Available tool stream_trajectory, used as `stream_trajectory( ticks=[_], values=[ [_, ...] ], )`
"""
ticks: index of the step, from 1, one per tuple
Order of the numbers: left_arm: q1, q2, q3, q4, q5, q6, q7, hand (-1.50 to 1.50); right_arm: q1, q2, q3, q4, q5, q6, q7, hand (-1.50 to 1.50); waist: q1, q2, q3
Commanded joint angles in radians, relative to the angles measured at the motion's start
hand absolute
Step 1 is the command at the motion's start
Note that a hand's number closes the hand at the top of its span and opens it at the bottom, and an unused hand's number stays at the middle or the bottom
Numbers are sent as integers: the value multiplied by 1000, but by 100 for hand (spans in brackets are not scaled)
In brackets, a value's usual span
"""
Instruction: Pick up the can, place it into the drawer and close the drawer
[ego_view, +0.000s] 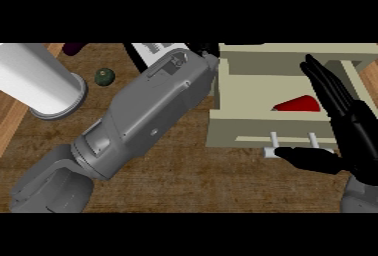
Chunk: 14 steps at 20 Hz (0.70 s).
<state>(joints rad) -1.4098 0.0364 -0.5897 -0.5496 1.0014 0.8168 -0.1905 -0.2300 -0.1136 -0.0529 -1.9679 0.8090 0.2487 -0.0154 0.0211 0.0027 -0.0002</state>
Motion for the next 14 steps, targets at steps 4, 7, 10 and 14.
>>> stream_trajectory(
  ticks=[4,7,10,14],
  values=[
    [33,41,-20,-88,-41,31,63,-150,-180,-21,79,363,205,-148,-73,-150,28,-1,0],
    [124,91,-9,-122,-51,-15,39,-150,-231,-65,87,455,251,-139,-87,-150,18,-2,0],
    [124,144,-25,-182,-79,21,94,-150,-291,-26,102,586,324,-221,-56,-150,20,-5,0],
    [106,186,7,-211,-81,17,145,-150,-376,-3,83,816,374,-337,-73,-150,18,1,1]
  ],
)
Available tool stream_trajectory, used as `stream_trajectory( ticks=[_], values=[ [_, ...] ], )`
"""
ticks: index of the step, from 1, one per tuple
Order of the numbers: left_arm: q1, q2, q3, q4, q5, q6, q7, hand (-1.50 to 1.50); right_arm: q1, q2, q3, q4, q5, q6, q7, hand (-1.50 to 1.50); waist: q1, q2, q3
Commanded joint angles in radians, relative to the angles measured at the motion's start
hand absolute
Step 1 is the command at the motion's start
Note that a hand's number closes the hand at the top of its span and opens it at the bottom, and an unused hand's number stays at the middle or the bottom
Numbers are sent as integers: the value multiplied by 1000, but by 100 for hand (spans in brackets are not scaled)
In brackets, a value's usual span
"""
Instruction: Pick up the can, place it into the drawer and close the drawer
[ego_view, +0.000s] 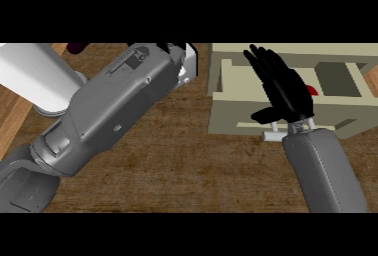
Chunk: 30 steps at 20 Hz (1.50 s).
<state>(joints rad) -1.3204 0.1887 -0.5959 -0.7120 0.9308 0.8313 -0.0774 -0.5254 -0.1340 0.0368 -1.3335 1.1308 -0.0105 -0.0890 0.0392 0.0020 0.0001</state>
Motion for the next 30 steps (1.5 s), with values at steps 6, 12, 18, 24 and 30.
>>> stream_trajectory(
  ticks=[6,12,18,24,30],
  values=[
    [96,116,-6,-172,-49,5,85,-150,-172,13,-52,460,109,-254,-26,-150,9,1,1],
    [107,155,-5,-242,-69,7,133,-150,-258,7,-103,659,146,-437,-38,-150,18,9,2],
    [161,198,4,-316,-83,10,150,-150,-335,-2,-152,814,156,-555,-44,-150,32,14,2],
    [181,180,1,-369,-112,55,159,-150,-466,-12,-199,935,154,-629,-36,-150,39,20,2],
    [183,268,30,-393,-110,-2,222,-150,-571,-56,-217,1036,176,-664,-24,-150,47,23,2]
  ],
)
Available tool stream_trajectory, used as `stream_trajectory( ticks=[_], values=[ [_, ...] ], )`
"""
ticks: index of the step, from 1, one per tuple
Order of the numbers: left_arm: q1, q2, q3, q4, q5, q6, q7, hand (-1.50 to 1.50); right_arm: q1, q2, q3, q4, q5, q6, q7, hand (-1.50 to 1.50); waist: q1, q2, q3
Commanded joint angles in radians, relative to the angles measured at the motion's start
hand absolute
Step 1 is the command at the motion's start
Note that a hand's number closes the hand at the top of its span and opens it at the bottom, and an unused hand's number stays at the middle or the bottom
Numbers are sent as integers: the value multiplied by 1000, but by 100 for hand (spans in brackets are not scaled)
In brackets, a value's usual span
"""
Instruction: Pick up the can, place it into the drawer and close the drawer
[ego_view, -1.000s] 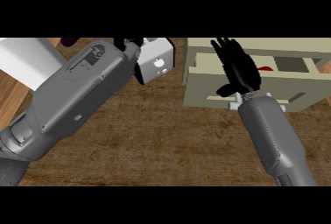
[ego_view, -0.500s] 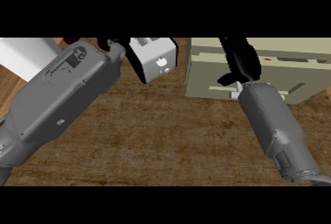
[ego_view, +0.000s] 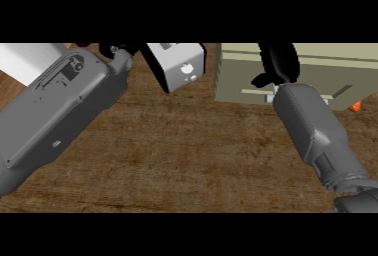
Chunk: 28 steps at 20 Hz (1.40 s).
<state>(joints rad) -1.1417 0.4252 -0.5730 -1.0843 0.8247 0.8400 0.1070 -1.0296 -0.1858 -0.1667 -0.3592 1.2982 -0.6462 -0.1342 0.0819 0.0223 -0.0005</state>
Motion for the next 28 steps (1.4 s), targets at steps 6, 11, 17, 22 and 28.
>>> stream_trajectory(
  ticks=[6,11,17,22,28],
  values=[
    [45,44,5,-70,-22,-9,22,-150,-144,-55,-28,110,19,-25,50,-150,32,11,2],
    [28,55,22,-75,-15,-39,47,-150,-203,-79,-55,131,-7,16,25,-150,28,18,3],
    [62,42,0,-138,-30,4,57,-150,-224,-26,-190,159,-170,147,-139,-150,46,16,7],
    [66,68,8,-158,-30,2,72,-150,-231,2,-364,156,-351,222,-204,-150,41,8,8],
    [89,73,3,-189,-42,-4,73,-150,-237,-17,-432,166,-415,269,-265,-150,41,15,5]
  ],
)
